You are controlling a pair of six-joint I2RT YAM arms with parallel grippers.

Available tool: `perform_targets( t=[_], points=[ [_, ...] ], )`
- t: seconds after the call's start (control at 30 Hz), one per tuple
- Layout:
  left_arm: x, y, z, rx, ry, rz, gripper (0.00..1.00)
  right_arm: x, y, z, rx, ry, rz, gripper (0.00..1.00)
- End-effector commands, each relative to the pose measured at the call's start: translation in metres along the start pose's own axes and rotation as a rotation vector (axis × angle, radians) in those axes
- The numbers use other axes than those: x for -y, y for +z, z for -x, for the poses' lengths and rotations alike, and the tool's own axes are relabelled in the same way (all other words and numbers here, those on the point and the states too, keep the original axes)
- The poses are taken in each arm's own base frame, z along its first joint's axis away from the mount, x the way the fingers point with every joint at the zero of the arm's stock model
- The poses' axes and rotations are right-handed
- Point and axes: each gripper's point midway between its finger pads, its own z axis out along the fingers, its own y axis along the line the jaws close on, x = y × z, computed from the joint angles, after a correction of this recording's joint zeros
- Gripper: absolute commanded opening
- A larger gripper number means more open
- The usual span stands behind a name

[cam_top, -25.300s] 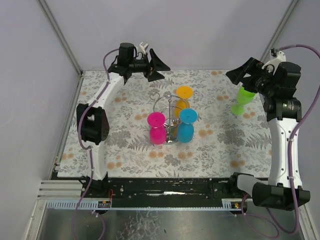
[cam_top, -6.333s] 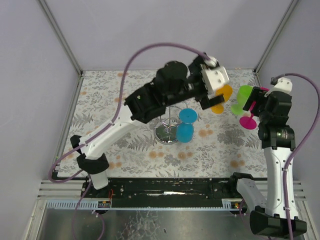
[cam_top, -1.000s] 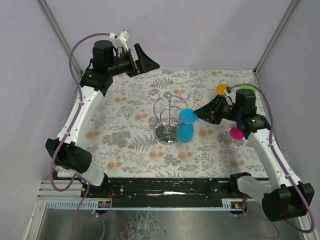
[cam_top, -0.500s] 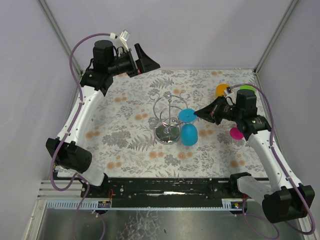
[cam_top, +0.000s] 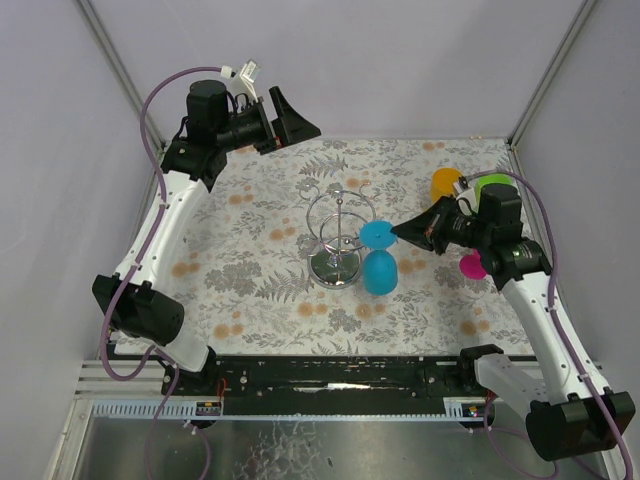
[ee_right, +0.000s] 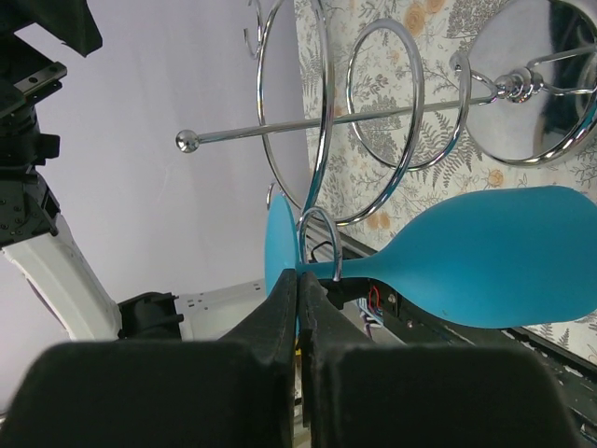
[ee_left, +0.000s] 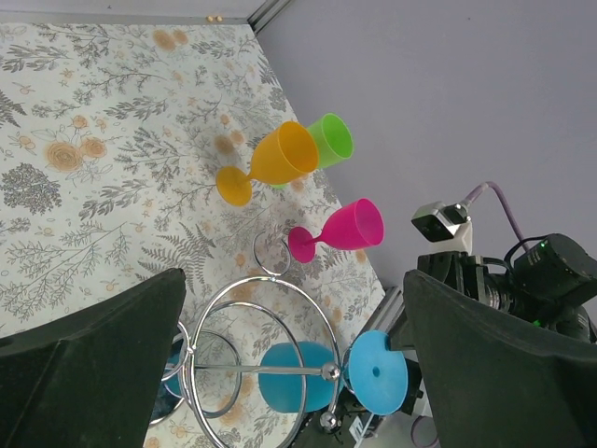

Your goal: Take the wine glass off the wine glass rack

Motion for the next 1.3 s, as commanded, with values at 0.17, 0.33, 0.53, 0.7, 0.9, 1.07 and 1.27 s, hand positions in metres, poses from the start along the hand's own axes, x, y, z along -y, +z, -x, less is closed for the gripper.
perform_targets(
  t=[0.17,0.33,0.53,0.7,0.9,1.07,1.27],
  points=[
    [0.003,0.0,0.008,0.024,0.02,-0.039,1.0,-0.016,-0.015,-0.009,0.023,-0.042,0.041,0.0],
    [0.008,-0.002,0.009,0.025,0.023,-0.053,1.0,-0.013,-0.02,-0.012,0.039,-0.037,0.024,0.0],
    [0.019,-0.006,0.009,0.021,0.022,-0.086,1.0,0.0,-0.025,-0.017,0.058,-0.027,-0.011,0.0],
    [0.033,-0.01,0.009,0.006,0.007,-0.138,0.99,0.004,-0.03,-0.016,0.095,-0.021,-0.029,0.0],
    [0.076,-0.02,0.002,-0.056,-0.044,-0.282,0.98,-0.01,-0.046,-0.002,0.229,-0.089,-0.032,0.0],
    [0.126,-0.023,-0.026,-0.152,-0.001,-0.402,0.98,-0.03,-0.067,0.018,0.347,-0.173,-0.083,0.0],
    [0.152,-0.014,-0.066,-0.262,0.02,-0.471,0.98,-0.06,-0.085,0.037,0.436,-0.276,-0.11,0.0]
  ],
)
